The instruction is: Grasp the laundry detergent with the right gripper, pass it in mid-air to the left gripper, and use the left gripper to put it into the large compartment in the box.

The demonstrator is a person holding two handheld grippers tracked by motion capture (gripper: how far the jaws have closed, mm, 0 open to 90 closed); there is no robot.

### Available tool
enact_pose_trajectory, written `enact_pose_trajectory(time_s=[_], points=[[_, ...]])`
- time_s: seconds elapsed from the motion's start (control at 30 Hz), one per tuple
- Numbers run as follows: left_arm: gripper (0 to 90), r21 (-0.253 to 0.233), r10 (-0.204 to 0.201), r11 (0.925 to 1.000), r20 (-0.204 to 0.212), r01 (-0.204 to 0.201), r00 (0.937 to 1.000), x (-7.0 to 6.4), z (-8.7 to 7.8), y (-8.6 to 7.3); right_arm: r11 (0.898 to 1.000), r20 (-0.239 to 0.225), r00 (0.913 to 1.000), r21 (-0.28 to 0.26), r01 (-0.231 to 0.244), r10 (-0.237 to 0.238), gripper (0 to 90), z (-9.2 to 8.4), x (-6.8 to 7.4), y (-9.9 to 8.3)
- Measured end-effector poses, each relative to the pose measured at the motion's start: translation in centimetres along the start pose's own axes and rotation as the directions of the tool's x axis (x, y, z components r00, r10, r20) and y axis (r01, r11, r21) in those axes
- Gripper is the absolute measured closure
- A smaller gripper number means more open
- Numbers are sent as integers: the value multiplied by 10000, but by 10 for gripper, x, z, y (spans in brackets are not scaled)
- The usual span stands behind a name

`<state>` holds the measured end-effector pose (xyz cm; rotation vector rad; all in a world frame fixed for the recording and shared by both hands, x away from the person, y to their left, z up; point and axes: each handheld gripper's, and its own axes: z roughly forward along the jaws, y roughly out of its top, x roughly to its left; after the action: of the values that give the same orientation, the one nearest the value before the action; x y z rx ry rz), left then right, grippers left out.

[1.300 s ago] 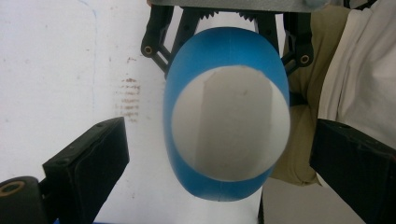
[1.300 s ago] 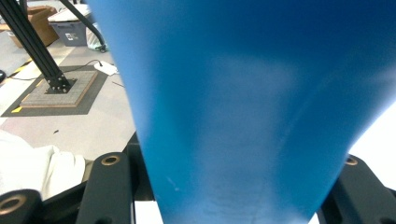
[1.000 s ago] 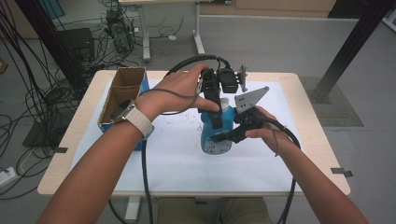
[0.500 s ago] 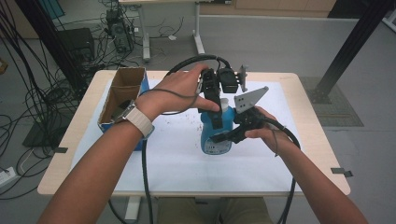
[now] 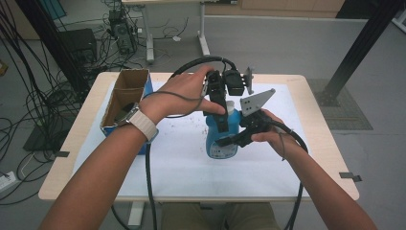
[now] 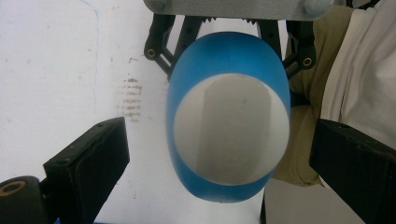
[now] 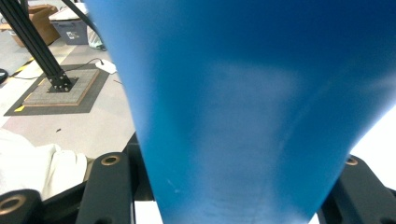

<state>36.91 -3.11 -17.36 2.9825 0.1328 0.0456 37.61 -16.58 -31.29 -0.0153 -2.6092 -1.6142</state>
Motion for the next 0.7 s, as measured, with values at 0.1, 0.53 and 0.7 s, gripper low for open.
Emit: enact_pose_trajectory(time_s=[0.1, 0.53, 0.7], points=[[54, 19, -2, 10000, 20, 2, 10000, 0, 0, 0, 10000, -23, 10000, -1, 18, -18, 432, 0, 0, 0], [55, 7, -40, 10000, 3, 40, 10000, 0, 0, -1, 10000, -75, 10000, 72, 22, -21, 432, 1, 1, 0], [55, 12, -42, 10000, 20, 42, 10000, -1, 0, -2, 10000, -92, 10000, 84, 27, -27, 431, 1, 1, 0]])
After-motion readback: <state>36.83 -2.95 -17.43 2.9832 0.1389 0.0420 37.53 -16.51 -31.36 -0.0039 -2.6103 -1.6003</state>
